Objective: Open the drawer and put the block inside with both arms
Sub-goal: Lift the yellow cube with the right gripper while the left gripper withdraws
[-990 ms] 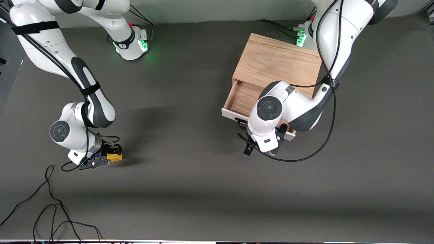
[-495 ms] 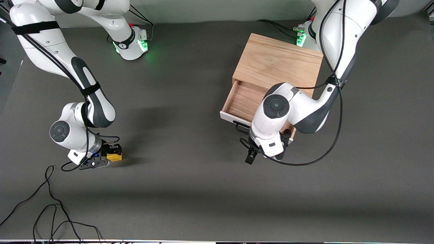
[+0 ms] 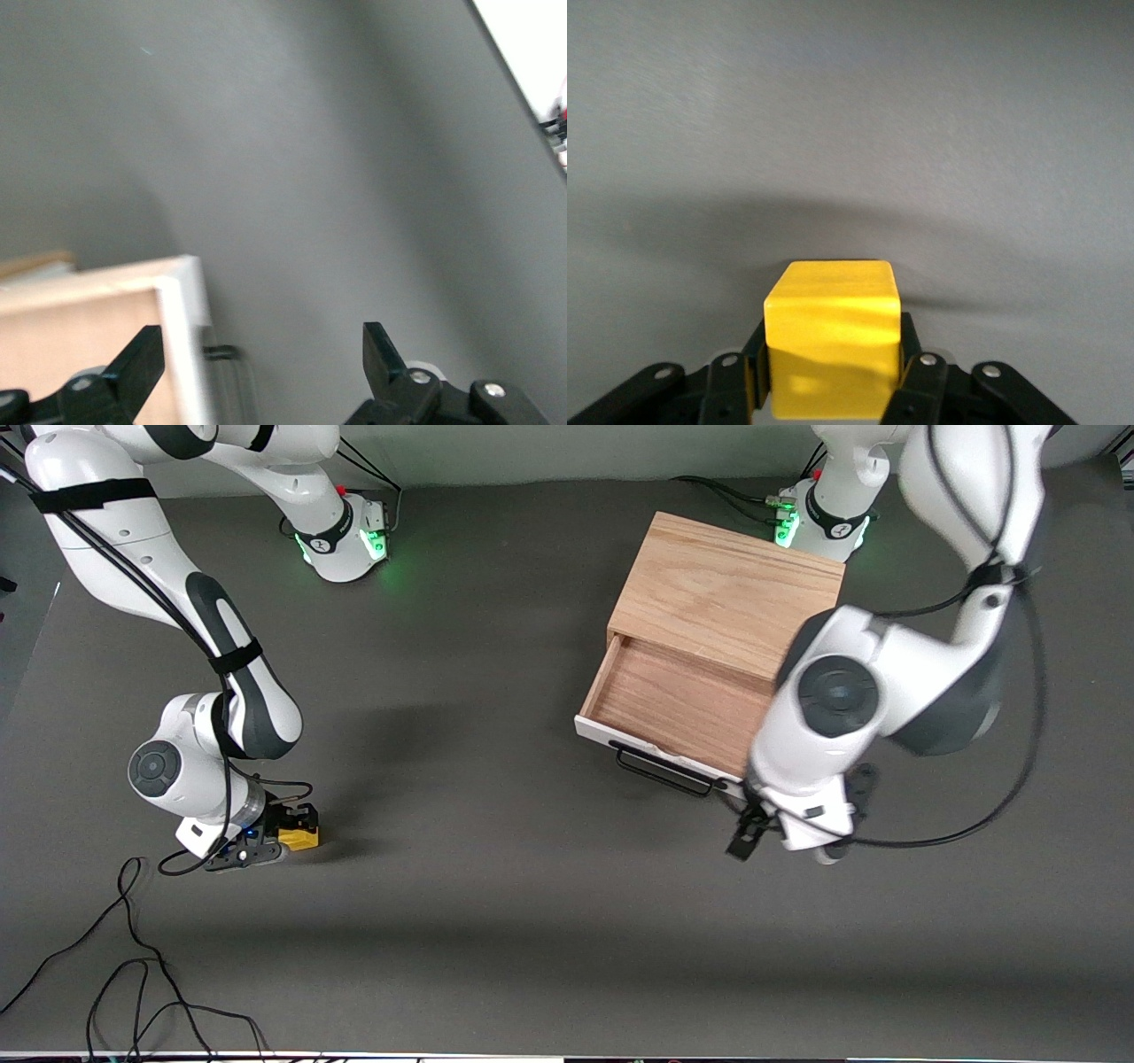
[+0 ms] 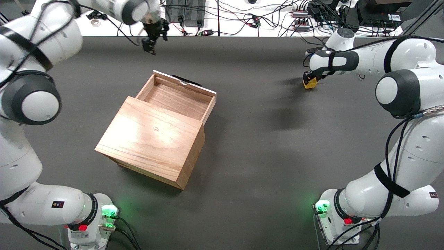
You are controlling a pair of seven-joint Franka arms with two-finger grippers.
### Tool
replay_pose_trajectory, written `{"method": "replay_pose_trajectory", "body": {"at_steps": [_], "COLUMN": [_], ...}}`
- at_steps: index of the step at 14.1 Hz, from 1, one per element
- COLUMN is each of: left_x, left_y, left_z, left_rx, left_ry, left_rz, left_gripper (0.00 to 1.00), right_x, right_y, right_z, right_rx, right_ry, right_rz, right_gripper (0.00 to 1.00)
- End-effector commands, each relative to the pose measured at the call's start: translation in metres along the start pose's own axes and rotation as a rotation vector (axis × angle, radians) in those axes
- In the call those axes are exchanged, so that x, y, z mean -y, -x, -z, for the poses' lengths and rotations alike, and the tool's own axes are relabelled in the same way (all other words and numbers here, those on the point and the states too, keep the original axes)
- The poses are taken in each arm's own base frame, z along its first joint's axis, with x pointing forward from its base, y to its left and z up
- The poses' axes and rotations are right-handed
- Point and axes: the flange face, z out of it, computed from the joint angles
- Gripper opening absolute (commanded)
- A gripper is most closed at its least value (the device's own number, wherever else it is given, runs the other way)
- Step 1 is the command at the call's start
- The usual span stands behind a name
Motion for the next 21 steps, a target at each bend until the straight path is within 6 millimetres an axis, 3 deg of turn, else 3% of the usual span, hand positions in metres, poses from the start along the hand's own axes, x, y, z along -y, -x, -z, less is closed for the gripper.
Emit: {"method": "replay_pose_trajectory", "body": {"at_steps": [1,4,7,10,13,16,19,21], "left_x": [0.054,0.113,0.165,0.197,0.211,0.223,0.223,0.230], "left_y": [-0.039,-0.085,-0.112,-0.122,-0.114,-0.117,-0.116,-0.128], "left_z": [0.042,0.073,0.088,0.089,0.090,0.092,0.104,0.105], "left_rx": [0.099,0.157,0.198,0.209,0.194,0.169,0.121,0.130], "left_ry": [-0.078,-0.116,-0.120,-0.133,-0.138,-0.127,-0.109,-0.090], "left_rz": [-0.183,-0.367,-0.544,-0.699,-0.814,-0.879,-0.968,-0.974], "left_gripper": [1.00,1.00,1.00,1.00,1.00,1.00,1.00,1.00], "right_x": [0.016,0.053,0.131,0.204,0.267,0.349,0.425,0.458], "right_y": [-0.020,-0.050,-0.071,-0.074,-0.067,-0.062,-0.056,-0.052], "right_z": [0.049,0.110,0.190,0.263,0.314,0.337,0.326,0.316], "right_rx": [0.031,0.094,0.137,0.151,0.117,0.068,0.017,-0.008], "right_ry": [-0.003,-0.005,-0.006,-0.039,-0.125,-0.197,-0.278,-0.311], "right_rz": [-0.014,-0.072,-0.181,-0.327,-0.431,-0.545,-0.619,-0.604], "right_gripper": [0.06,0.06,0.06,0.06,0.06,0.06,0.06,0.06]}}
